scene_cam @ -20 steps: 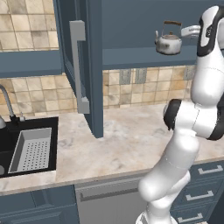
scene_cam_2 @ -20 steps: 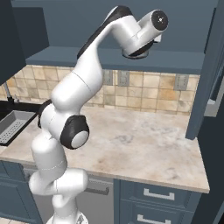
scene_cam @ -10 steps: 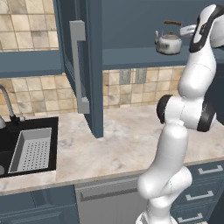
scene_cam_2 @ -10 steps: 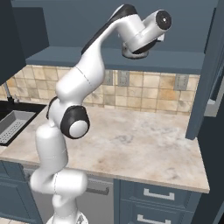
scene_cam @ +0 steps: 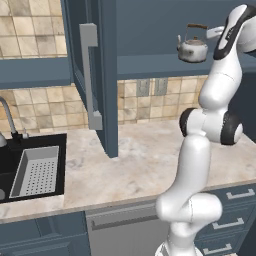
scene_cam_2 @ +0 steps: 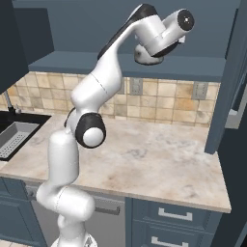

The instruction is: Open the cabinet, pick the kettle from the cabinet, and place it in the sink.

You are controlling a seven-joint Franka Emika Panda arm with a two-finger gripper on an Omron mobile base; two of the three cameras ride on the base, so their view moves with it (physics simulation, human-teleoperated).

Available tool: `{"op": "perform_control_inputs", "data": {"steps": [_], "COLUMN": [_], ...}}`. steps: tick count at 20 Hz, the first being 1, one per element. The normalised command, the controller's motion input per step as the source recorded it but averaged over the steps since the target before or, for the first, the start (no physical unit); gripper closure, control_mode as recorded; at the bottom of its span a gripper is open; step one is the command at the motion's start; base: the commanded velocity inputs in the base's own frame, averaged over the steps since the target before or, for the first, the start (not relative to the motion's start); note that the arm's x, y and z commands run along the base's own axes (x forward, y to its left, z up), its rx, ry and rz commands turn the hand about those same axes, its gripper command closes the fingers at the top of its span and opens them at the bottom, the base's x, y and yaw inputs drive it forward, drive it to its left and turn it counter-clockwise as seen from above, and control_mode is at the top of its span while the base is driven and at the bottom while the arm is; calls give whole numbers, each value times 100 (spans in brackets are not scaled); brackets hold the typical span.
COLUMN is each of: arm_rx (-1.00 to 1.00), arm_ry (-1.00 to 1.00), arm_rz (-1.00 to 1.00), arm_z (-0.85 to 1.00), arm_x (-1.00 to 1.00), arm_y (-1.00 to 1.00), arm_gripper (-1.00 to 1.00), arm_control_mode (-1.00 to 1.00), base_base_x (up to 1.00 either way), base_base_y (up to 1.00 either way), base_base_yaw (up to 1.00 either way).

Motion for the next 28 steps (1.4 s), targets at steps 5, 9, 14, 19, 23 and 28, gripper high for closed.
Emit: {"op": "perform_control_inputs", "data": {"steps": [5, 9, 14, 19, 23, 28], "arm_rx": [0, -2, -3, -3, -4, -5], "arm_ry": [0, -4, -8, -8, -4, 0], "arm_rz": [0, 0, 0, 0, 0, 0], "arm_z": [0, 0, 0, -2, -10, -18], "arm_x": [12, 6, 5, 2, 0, 0], "arm_y": [-2, 4, 14, 17, 13, 8], "arm_gripper": [-100, -100, -100, -100, -100, -100], "arm_control_mode": [-100, -100, -100, -100, -100, -100], "base_base_x": [0, 0, 0, 0, 0, 0], "base_base_y": [0, 0, 0, 0, 0, 0], "base_base_yaw": [0, 0, 0, 0, 0, 0]}}
